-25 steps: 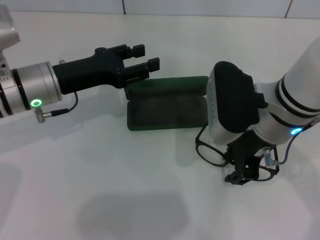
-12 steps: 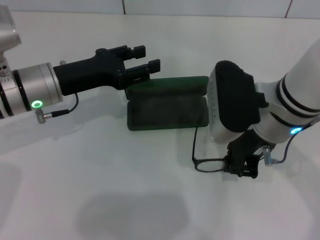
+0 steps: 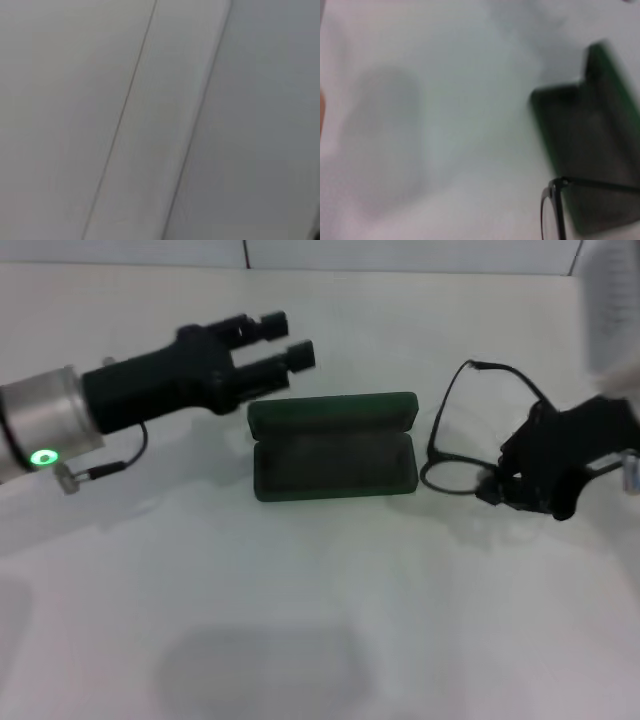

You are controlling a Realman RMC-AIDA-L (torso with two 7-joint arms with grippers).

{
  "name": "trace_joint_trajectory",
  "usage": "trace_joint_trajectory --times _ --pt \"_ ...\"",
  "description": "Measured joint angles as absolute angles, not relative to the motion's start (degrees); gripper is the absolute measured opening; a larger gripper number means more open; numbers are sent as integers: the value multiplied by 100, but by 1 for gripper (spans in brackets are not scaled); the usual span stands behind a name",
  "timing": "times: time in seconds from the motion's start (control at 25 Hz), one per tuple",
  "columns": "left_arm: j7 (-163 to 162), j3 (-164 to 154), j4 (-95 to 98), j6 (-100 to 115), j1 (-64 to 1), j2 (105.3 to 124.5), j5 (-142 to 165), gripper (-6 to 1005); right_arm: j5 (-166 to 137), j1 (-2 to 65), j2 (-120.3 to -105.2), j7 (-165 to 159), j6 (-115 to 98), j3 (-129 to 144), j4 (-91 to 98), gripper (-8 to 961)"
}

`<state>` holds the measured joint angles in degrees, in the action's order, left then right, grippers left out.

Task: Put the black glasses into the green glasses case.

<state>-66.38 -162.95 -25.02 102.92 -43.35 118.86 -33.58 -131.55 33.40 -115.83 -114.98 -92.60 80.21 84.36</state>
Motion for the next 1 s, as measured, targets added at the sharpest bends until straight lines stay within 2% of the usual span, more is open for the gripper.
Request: trace_joint_trajectory --times 0.16,0.32,0.48,0.84,1.0 --pt "-6671 -16295 -2373 11159 -4028 11871 -4110 636 -11490 2615 -11605 -9456 -8890 7317 7723 114" --pt "-6860 -16304 -2061 11478 -4110 11715 -3869 636 -9548 2230 -11589 -7002 -8752 7092 6251 115" --pt "-6920 -16304 -1847 11539 -4331 11626 -3540 636 -7533 2158 -11576 -3671 -9021 7078 4195 116" --pt "-7467 -16304 -1843 11517 -4990 11660 -2985 636 -7345 2169 -11602 -1766 -9631 7292 3663 118" --pt "-7505 -16304 -1968 10994 -5046 11670 -2954 635 -7362 2170 -11590 -1687 -10399 7301 3649 119"
